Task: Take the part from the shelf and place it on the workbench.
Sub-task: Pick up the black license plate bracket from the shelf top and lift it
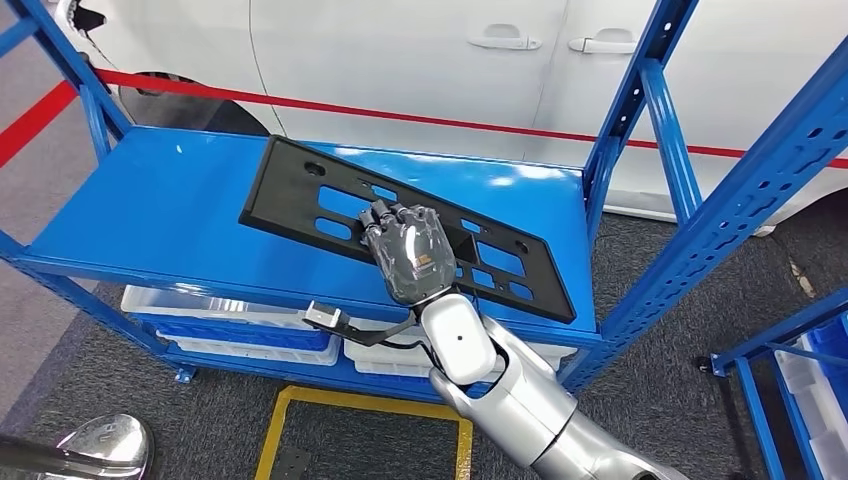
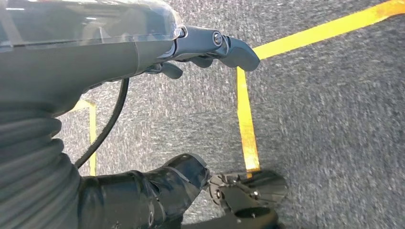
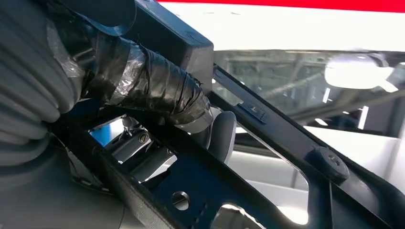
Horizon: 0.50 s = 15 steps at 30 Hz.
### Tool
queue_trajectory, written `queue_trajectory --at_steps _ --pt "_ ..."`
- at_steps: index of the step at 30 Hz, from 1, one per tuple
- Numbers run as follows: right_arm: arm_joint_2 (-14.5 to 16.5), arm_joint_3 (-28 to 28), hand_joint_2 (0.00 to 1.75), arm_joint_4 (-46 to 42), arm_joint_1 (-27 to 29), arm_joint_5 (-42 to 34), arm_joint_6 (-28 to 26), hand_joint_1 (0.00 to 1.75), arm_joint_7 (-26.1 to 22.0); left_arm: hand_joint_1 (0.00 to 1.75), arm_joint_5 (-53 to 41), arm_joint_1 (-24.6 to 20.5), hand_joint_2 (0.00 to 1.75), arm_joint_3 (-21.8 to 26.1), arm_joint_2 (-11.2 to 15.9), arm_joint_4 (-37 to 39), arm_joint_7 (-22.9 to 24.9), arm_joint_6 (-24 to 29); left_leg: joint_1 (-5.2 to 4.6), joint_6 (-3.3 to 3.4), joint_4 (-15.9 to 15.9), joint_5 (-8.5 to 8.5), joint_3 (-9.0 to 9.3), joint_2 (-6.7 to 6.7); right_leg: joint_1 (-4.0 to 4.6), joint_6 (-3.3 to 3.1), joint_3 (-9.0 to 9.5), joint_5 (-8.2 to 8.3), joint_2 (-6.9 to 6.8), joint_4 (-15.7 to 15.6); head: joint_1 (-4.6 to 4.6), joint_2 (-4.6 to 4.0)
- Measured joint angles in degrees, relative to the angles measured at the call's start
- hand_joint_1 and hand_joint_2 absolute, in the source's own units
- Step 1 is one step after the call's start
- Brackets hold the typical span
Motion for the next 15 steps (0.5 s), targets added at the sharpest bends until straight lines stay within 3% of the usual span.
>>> queue_trajectory --at_steps 2,4,5,6,7,8,10,11,12,15 --pt "-0.03 0.0 1.75 0.0 -0.16 -0.01 0.03 1.75 -0.04 0.0 0.07 -0.02 1.75 -0.01 0.06 0.0 0.07 0.0 0.3 0.79 -0.48 1.11 -0.49 0.19 -0.03 0.61 -1.11 -2.87 0.1 2.77 0.04 0.0" --pt "-0.07 0.01 1.75 0.01 -0.23 -0.02 0.03 1.75 -0.04 0.0 0.11 -0.02 1.75 -0.02 0.13 0.0 0.11 0.01 0.35 1.19 -0.42 2.0 -1.55 0.29 -0.21 1.03 -3.38 -7.88 0.15 9.55 0.08 0.0" --pt "-0.09 0.01 1.75 0.02 -0.21 -0.03 0.02 1.75 -0.04 0.0 0.11 0.02 1.75 -0.02 0.15 0.0 0.11 0.01 0.36 1.18 -0.27 2.36 -2.17 0.3 -0.31 1.2 -4.38 -9.62 0.14 12.99 0.07 0.0" --pt "-0.11 0.02 1.75 0.03 -0.18 -0.03 0.0 1.75 -0.04 0.0 0.11 0.07 1.75 -0.02 0.17 0.0 0.11 0.01 0.37 1.12 -0.08 2.67 -2.79 0.31 -0.43 1.35 -4.7 -10.26 0.14 15.04 0.08 0.0" --pt "-0.14 0.02 1.75 0.04 -0.17 -0.04 -0.02 1.75 -0.04 0.0 0.11 0.1 1.75 -0.02 0.19 0.0 0.11 0.02 0.4 1.03 0.18 2.91 -3.38 0.32 -0.57 1.46 -4.01 -9.86 0.13 15.11 0.07 0.0" --pt "-0.15 0.02 1.75 0.04 -0.18 -0.04 -0.05 1.75 -0.04 0.0 0.11 0.11 1.75 -0.02 0.19 0.0 0.11 0.02 0.45 0.92 0.52 3.07 -3.92 0.32 -0.72 1.52 -2.1 -8.58 0.11 12.77 0.07 0.0" --pt "-0.13 0.03 1.75 0.03 -0.2 -0.04 -0.15 1.75 -0.04 0.0 0.12 0.06 1.75 -0.02 0.19 0.0 0.1 0.03 0.5 0.53 1.31 3.26 -4.84 0.29 -0.8 1.42 2.82 -6.4 0.13 5.26 0.05 0.0" --pt "-0.12 0.03 1.75 0.03 -0.2 -0.03 -0.22 1.75 -0.03 0.0 0.14 0.04 1.75 -0.02 0.19 0.0 0.1 0.04 0.47 0.24 1.6 3.37 -5.17 0.28 -0.68 1.18 4.4 -5.78 0.18 2.55 0.06 0.0" --pt "-0.11 0.04 1.75 0.02 -0.2 -0.03 -0.27 1.75 0.01 0.0 0.16 0.03 1.75 -0.02 0.2 0.0 0.09 0.06 0.4 -0.12 1.8 3.54 -5.4 0.26 -0.56 0.91 5.02 -5.71 0.25 1.18 0.04 0.0" --pt "-0.08 0.04 1.75 0.02 -0.18 -0.02 -0.47 1.75 0.15 0.0 0.29 0.08 1.75 -0.02 0.21 0.0 0.1 0.14 0.48 -1.31 1.9 4.1 -5.87 0.22 -0.4 -0.24 4.44 -5.03 0.33 0.71 0.02 0.0"
